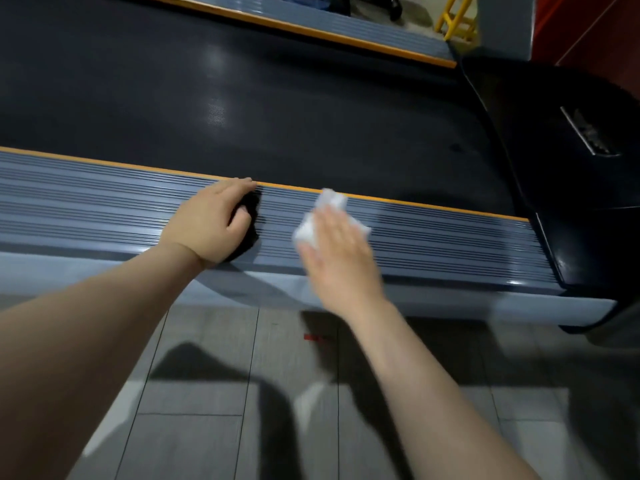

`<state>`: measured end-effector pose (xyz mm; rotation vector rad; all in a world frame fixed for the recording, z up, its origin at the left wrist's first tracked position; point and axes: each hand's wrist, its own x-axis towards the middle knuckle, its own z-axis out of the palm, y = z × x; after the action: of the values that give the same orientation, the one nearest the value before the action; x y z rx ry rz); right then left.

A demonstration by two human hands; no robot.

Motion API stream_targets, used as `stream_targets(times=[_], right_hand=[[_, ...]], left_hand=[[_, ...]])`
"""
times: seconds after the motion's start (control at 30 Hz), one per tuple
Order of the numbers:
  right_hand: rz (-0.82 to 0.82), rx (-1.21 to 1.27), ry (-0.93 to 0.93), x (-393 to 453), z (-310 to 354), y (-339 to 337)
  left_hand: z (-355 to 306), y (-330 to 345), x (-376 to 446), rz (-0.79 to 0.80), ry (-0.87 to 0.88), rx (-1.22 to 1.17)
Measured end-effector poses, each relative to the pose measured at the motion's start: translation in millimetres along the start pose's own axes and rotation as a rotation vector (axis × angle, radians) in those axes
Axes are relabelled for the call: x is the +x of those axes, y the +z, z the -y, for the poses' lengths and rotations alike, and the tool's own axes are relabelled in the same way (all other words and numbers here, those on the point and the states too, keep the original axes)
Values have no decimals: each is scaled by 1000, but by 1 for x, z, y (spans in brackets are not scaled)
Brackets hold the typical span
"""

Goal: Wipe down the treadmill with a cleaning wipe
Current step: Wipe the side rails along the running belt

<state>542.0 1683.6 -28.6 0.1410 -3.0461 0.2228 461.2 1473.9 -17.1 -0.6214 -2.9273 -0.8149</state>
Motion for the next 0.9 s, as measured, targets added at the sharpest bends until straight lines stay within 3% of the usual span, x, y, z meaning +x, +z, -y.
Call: stream_targets(times=[0.07, 0.17, 0.27, 0.3, 0.37, 0.47, 0.73, 0.8, 0.9], right_hand=[[-86, -63, 224, -29, -54, -2], [-195, 66, 597, -81, -112, -11], [-303, 117, 694, -95, -109, -6], [-338, 95, 607, -92, -97, -1], [-350, 33, 258, -84, -65, 12], [-247, -64, -188, -83, -36, 34], [-217, -429, -785, -54, -107, 2], [-155, -526, -896, -51, -124, -1], [-5, -859, -1125, -51, -148, 8]], left_hand=[[-2, 1, 0, 18, 6, 39], [-2, 1, 0, 21, 2, 64], [-3, 2, 0, 27, 3, 72], [-3, 2, 0, 30, 4, 75], [-2, 2, 0, 28, 5, 75], [-2, 1, 0, 32, 3, 69], [-2, 2, 1, 13, 5, 63], [-1, 3, 1, 13, 10, 66], [-1, 4, 2, 13, 12, 86]])
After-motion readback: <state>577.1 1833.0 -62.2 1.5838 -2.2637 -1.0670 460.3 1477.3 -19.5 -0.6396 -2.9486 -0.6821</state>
